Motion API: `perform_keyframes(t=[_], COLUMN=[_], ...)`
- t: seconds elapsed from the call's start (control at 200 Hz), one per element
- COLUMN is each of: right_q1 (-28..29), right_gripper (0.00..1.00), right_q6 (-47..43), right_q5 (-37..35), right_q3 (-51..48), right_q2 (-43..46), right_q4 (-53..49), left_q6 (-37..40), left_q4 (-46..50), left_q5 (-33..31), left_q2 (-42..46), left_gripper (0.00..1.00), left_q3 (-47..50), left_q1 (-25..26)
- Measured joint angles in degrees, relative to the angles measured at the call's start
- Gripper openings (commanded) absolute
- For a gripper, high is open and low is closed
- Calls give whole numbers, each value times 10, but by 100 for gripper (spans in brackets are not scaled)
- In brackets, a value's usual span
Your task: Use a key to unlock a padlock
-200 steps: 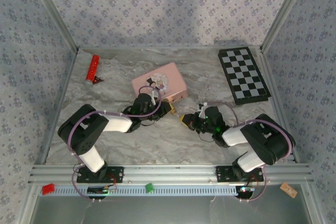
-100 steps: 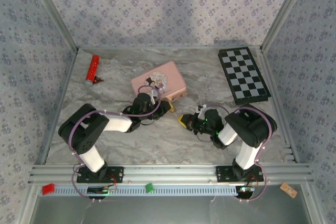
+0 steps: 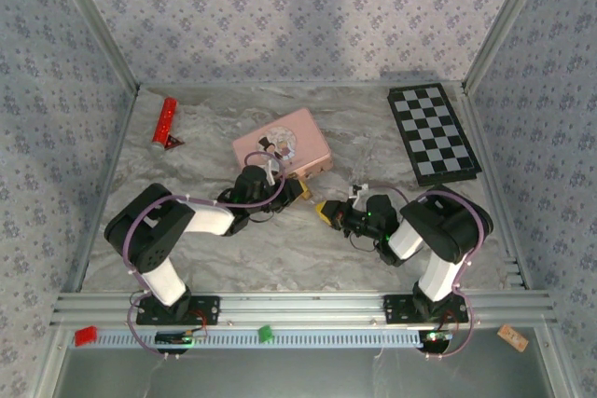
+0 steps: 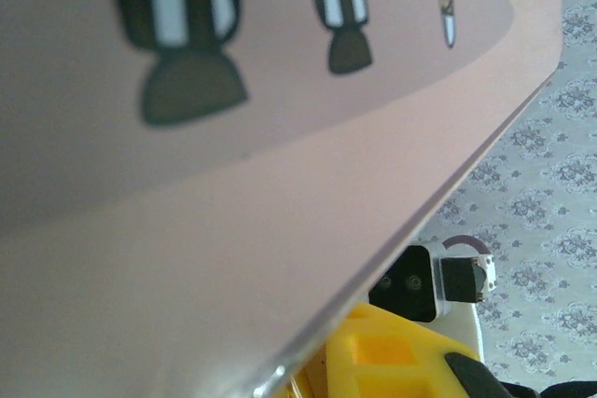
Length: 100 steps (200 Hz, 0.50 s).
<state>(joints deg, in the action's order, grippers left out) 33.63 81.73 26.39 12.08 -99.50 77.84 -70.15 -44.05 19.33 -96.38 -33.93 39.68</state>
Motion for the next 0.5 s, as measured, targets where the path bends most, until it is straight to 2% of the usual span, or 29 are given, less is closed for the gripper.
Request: perform_keyframes(t=[0.5], right_q1=[5], right_gripper=[0], right_q6=[12], right_q5=[0], right_q3=[-2], right_q2=[10], right_q4=[5], left_q6=[-2], left_q4=[-21], left_q5=[5], left_q2=[-1], left_gripper=[11], left_q3=[9], left_q1=[-3])
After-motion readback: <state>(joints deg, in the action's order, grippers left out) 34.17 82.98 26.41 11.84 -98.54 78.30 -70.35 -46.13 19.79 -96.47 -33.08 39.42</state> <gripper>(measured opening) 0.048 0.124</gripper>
